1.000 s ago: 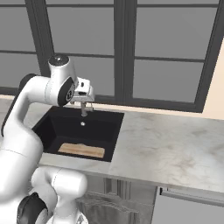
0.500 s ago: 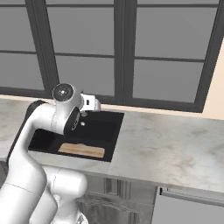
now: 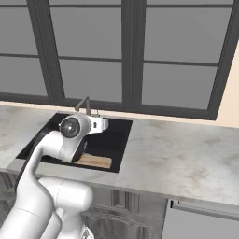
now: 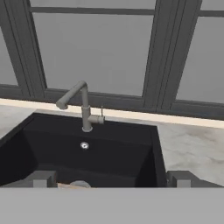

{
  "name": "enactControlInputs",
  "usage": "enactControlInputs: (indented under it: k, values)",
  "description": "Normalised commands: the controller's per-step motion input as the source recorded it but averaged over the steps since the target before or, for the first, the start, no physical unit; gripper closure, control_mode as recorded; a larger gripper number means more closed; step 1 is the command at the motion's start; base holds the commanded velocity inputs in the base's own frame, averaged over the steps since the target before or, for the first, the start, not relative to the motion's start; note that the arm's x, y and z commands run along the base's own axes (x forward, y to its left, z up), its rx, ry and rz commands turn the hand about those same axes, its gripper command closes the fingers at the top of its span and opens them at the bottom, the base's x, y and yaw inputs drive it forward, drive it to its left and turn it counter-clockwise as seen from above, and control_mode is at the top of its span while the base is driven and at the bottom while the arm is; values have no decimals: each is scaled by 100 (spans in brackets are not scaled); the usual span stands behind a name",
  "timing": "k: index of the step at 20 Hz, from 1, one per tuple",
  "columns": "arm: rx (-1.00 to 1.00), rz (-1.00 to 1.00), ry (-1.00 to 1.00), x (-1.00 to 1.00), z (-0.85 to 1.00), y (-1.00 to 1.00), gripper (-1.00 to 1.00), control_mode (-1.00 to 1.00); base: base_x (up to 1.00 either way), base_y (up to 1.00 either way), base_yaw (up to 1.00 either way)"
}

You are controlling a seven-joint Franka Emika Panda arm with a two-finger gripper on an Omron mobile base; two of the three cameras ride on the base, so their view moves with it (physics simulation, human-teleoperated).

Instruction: Turn on the sink faucet with hot water and rinse the cutting board for ten seconds, then turn off the faucet. Push the cutting board to reach the water if necessary.

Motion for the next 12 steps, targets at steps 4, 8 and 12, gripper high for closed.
enactControlInputs:
  k: [4, 8, 12]
  values:
    - [0, 0, -1, 43, -3, 0, -100, -100, 0, 0, 0]
    - [2, 0, -3, 43, 0, 0, -100, -100, 0, 0, 0]
    - [5, 0, -8, 39, -3, 0, -100, -100, 0, 0, 0]
